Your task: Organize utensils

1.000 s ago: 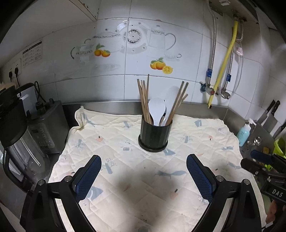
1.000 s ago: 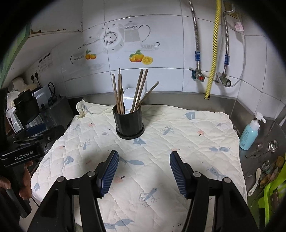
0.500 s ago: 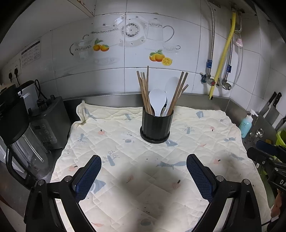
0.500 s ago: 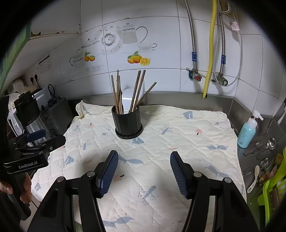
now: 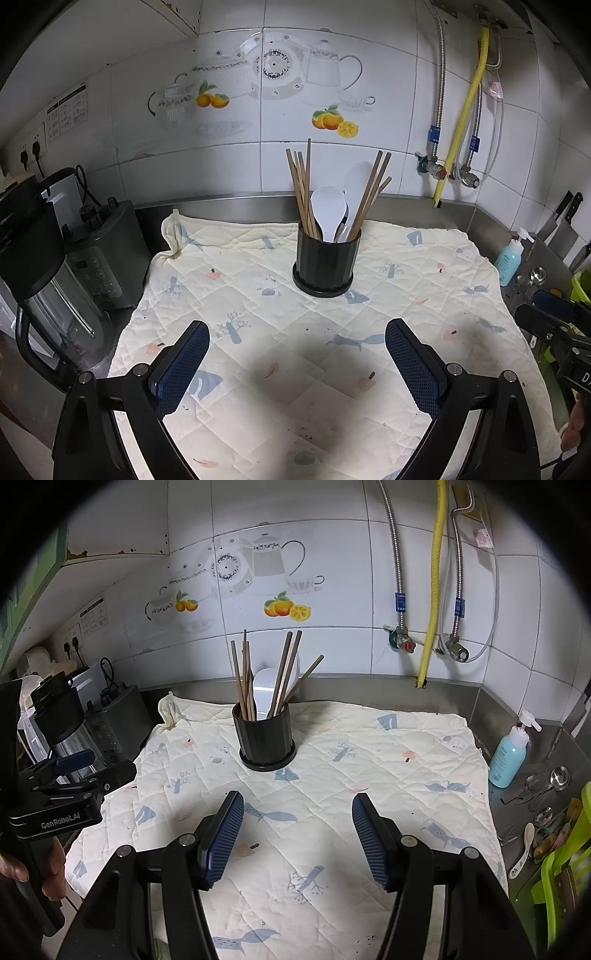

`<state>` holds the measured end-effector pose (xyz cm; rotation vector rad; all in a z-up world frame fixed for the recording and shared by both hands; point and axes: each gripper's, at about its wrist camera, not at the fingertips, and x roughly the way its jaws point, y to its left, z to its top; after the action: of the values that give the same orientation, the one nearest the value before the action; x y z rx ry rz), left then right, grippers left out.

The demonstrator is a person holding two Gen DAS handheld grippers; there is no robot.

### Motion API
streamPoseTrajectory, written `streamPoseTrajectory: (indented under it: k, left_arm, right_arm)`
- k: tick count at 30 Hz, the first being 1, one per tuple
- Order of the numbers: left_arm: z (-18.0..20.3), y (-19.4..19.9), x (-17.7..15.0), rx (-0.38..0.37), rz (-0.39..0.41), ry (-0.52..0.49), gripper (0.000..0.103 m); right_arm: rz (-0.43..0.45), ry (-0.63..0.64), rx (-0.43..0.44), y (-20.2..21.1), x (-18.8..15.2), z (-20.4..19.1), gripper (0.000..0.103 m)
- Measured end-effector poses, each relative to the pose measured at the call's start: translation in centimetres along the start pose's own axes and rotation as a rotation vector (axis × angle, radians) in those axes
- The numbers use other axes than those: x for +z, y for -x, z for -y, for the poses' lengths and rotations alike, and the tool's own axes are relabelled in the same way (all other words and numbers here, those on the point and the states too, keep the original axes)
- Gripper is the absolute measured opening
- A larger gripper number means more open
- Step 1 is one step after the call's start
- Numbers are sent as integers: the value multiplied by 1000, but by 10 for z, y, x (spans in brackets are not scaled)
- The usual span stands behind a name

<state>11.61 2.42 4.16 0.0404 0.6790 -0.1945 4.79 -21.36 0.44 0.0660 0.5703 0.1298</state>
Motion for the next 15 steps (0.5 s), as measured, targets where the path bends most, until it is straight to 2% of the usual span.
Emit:
streamPoseTrajectory:
  k: [15]
  left_arm:
    - [-3,2,-2,0,0,1,103]
  right_arm:
    - [0,3,7,1,0,-7,67]
